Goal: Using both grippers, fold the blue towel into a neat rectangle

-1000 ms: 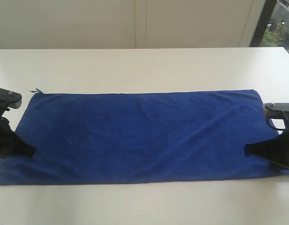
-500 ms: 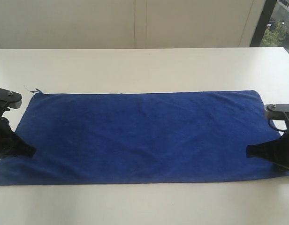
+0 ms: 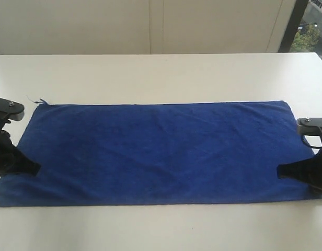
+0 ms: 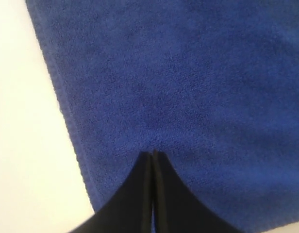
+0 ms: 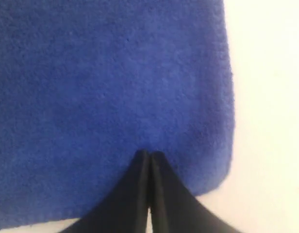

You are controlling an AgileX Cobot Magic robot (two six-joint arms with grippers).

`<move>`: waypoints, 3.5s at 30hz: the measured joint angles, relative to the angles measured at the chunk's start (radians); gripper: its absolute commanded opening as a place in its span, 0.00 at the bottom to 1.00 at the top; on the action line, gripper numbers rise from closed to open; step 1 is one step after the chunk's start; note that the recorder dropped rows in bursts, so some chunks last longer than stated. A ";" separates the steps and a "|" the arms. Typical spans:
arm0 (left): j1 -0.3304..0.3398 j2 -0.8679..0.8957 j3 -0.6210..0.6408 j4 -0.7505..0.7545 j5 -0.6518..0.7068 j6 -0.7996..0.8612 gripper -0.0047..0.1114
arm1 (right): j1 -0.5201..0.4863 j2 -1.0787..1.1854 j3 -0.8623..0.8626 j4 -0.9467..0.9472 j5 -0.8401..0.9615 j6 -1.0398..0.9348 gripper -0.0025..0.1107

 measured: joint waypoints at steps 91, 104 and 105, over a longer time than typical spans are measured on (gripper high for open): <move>0.000 -1.008 0.184 -0.055 0.097 -0.109 0.04 | 0.000 -0.217 0.021 0.000 -0.312 -0.030 0.02; 0.000 -1.008 0.184 -0.055 0.097 -0.109 0.04 | 0.000 -0.141 -0.104 0.000 -0.177 -0.055 0.02; 0.000 -1.008 0.184 -0.055 0.097 -0.109 0.04 | 0.000 -0.121 -0.109 0.000 -0.175 -0.056 0.02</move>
